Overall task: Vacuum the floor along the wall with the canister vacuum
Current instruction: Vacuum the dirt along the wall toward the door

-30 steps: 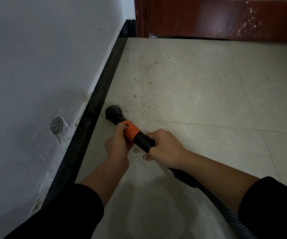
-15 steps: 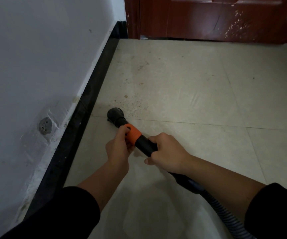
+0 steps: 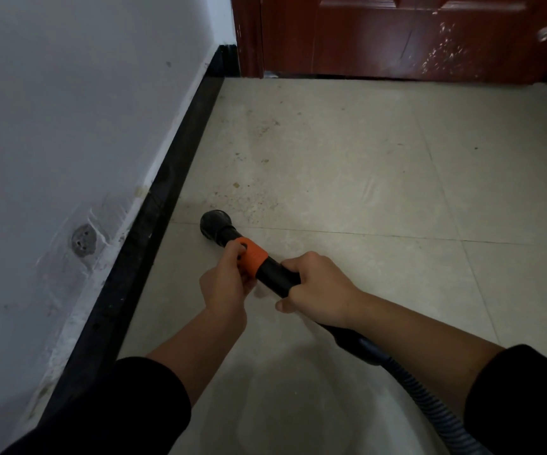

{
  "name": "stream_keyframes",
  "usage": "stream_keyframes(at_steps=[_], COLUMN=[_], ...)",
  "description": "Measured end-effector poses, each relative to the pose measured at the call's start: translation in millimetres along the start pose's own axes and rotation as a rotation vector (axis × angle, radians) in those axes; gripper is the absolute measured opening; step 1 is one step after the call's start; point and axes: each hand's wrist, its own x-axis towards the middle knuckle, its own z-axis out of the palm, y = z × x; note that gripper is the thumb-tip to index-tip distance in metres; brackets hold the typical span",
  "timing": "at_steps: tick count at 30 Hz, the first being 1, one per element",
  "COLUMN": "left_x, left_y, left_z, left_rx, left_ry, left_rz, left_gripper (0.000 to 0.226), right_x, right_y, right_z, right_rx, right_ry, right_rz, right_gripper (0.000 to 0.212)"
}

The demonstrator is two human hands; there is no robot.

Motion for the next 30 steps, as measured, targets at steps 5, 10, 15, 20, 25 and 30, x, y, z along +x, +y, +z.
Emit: stream_keyframes(at_steps=[5, 10, 15, 20, 25, 30], left_x=[2.0, 2.4, -1.5, -6.5, -14.0, -18.4], left_y=[5.3, 3.7, -1.6, -6.7, -12.0, -16.0], left_z=[-14.2, -19.7, -8.3, 7.8, 23.2, 33.5], left_rx=[0.005, 0.016, 0.020, 0.021, 0.020, 0.023], left_ry=[0.035, 0.044, 0.020, -0.027, -0.068, -0.108], left_rz=[0.027, 0.029, 0.015, -0.014, -0.020, -0.028], left_gripper=[0.012, 0.013, 0.012, 0.011, 0.010, 0.009], right_x=[4.5, 2.7, -2.9, -9.7, -15.3, -21.3], right_y=[-8.7, -8.7, -1.3, 9.4, 19.4, 26.9], right_z=[9.5, 12.4, 4.6, -6.9, -16.7, -23.7], right_rx=[0.038, 0.041, 0.031, -0.002, -0.023, -0.014], right_ry=[-0.041, -0.062, -0.027, 0.015, 0.050, 0.067], right_rz=[-0.023, -0.020, -0.003, 0.023, 0.049, 0.062], right_gripper=[0.019, 0.016, 0.023, 0.027, 0.030, 0.026])
